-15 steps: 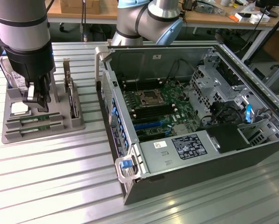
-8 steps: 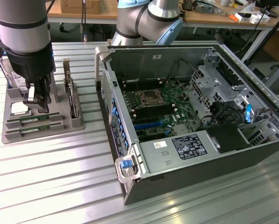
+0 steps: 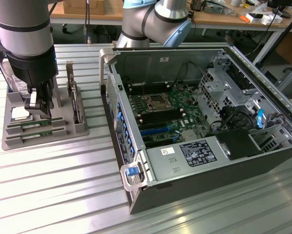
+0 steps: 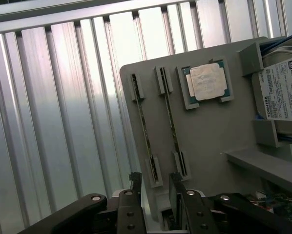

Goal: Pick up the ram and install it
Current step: 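Pick up the ram and move it above insertion slot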

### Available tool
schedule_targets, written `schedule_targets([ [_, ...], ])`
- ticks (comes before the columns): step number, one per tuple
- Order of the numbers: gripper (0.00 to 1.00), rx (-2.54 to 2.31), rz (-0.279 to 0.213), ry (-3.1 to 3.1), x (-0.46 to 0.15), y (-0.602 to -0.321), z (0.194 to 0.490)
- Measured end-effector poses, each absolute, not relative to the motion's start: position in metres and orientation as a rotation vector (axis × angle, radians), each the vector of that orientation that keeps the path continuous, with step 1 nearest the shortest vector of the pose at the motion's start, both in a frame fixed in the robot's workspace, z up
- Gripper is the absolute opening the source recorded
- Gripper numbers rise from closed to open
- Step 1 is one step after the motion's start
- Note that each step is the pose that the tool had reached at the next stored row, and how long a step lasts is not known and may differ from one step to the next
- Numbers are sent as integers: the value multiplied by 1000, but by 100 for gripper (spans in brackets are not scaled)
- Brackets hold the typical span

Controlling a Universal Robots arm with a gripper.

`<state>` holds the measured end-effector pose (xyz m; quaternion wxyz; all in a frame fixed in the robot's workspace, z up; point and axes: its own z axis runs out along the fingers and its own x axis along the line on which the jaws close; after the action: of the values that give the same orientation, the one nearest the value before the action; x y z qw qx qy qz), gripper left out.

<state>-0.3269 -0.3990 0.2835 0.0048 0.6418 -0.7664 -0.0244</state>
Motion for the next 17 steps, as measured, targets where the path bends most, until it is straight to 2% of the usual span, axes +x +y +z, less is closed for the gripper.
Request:
schedule_targets([
  [17, 36, 2059, -75, -2357, -336, -399, 276],
])
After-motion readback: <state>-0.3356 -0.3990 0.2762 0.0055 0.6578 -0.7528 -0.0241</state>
